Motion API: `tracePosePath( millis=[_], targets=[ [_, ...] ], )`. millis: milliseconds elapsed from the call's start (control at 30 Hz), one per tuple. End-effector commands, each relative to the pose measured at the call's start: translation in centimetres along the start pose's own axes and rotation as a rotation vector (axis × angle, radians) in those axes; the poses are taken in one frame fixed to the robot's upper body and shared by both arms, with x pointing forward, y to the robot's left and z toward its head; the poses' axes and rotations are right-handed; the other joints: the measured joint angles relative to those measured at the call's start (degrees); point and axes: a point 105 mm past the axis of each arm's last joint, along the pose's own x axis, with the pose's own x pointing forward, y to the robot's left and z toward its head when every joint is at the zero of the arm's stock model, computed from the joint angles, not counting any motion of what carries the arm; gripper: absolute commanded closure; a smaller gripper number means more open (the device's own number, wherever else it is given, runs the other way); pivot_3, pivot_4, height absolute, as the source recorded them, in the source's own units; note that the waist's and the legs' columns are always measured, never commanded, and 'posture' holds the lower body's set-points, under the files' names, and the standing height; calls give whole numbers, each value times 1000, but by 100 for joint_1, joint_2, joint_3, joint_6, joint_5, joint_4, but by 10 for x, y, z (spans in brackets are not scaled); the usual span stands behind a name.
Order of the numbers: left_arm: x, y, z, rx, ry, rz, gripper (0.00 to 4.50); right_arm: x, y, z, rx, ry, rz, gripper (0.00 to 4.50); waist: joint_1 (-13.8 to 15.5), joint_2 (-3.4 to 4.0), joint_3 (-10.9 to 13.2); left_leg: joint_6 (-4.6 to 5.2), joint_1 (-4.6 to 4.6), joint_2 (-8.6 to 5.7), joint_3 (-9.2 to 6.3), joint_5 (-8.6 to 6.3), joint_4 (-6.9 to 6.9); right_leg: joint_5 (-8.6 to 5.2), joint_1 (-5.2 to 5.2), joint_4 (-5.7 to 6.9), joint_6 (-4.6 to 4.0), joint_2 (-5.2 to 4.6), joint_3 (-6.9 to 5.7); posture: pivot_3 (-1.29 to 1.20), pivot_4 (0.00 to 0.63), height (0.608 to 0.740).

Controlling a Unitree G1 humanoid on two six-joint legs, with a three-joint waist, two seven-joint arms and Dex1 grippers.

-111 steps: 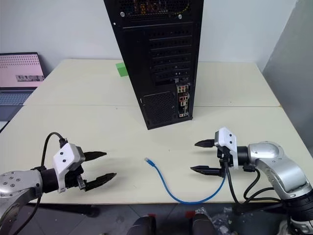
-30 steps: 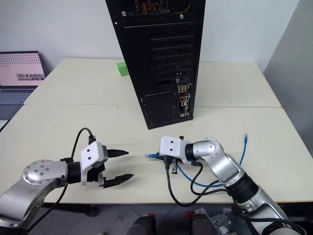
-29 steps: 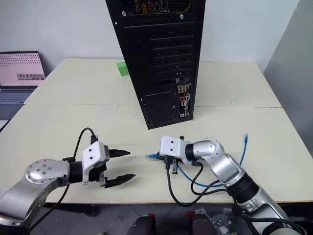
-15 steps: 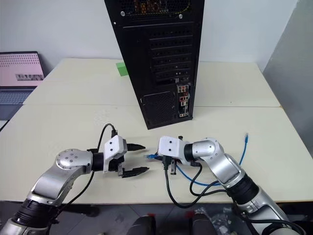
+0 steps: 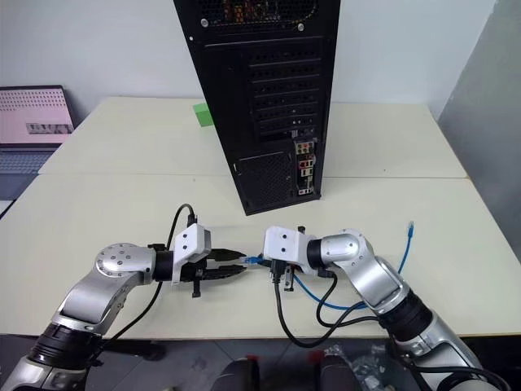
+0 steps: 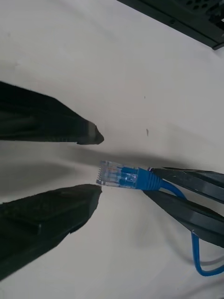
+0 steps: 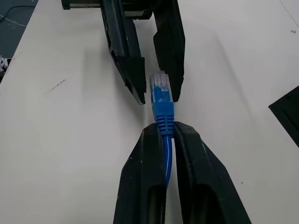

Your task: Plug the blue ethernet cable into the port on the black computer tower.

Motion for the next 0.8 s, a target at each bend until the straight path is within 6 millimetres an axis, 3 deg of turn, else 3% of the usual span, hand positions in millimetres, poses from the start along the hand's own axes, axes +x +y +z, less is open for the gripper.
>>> tracePosePath(
  millis=[33,100,233,267,600,800],
  targets=[
    [2,2,11,50,-26,-9,4043,-4,-1,11,-31,-33,-11,4464,-1,0,0,0,0,0,0,0,0,0,0,0,0,0,0,0,150,740],
    [2,2,10,51,-25,-10,4488,-4,-1,10,-31,-32,-11,4464,-4,0,0,0,0,0,0,0,0,0,0,0,0,0,0,0,150,740],
    [-2,7,7,56,-20,27,4500,-4,-1,9,-33,-29,-11,4464,-4,0,0,0,0,0,0,0,0,0,0,0,0,0,0,0,150,740],
    [-2,7,8,49,-25,25,4112,-4,-2,10,-33,-29,-12,4464,-4,0,0,0,0,0,0,0,0,0,0,0,0,0,1,0,150,740],
    [-4,6,10,39,-38,28,2069,-4,-1,6,-38,-17,-3,4464,-3,0,0,0,0,0,0,0,0,0,0,0,0,0,0,0,150,740],
    [1,1,17,36,-61,2,2056,-4,1,4,-41,-16,6,4465,-3,0,0,0,0,0,0,0,0,0,0,0,0,0,0,0,150,740]
  ],
)
